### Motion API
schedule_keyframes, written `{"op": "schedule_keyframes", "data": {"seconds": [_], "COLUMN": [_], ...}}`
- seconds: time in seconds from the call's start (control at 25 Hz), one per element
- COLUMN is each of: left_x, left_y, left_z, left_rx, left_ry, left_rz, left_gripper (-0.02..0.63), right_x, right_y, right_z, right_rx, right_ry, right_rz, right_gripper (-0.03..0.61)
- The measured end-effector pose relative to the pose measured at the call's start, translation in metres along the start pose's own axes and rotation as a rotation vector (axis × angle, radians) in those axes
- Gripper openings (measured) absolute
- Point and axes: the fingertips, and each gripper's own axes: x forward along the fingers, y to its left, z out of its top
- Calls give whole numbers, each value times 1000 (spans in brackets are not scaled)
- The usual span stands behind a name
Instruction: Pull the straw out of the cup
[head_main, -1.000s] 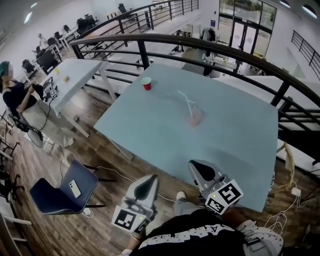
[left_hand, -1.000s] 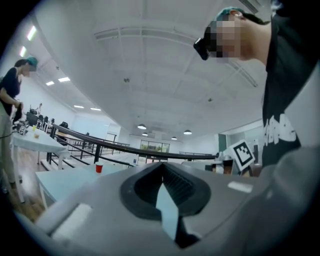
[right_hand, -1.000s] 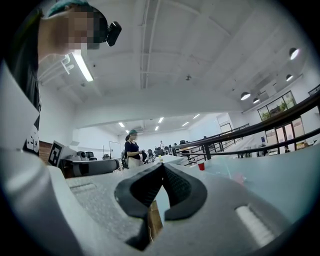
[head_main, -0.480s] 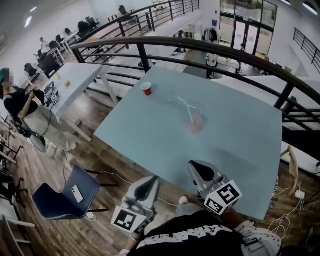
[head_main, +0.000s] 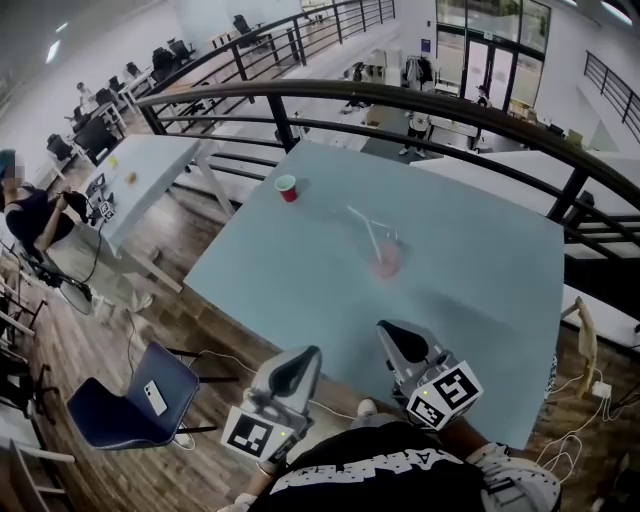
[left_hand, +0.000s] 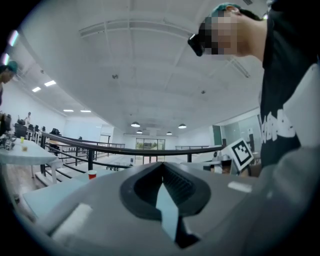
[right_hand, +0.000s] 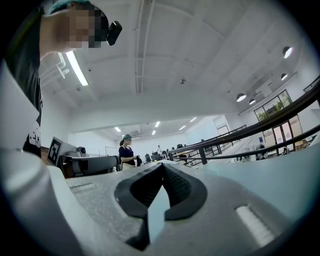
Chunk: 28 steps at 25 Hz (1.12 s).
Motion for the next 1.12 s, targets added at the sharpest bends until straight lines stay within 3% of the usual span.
{"op": "schedule_keyframes", "data": {"seconds": [0.28,0.44,0.64,0.8,1.12], "left_x": [27,39,54,63,62], "left_y": [-11,-9,1,-3,24], "left_z": [-3,1,-1,4,0], "left_rx": [-21,27,47,15,-17], "left_ry": [13,-17,-45,-1,8], "left_rz": [-59,-88,-136,-174,-135], "left_gripper": [-11,-11,-11,-11,-11], "right_x": [-11,-12,-8,-1,26], "right_y": [-20,-25,-39,-48,-64], "right_z": [10,23,19,17,1], "right_rx": [-23,-89,-79,-97,-89], "right_ry": [-34,-66,-54,-47,-22], "right_rz": [-33,-42,-92,-92,-103], "right_gripper": [0,0,0,1,2]}}
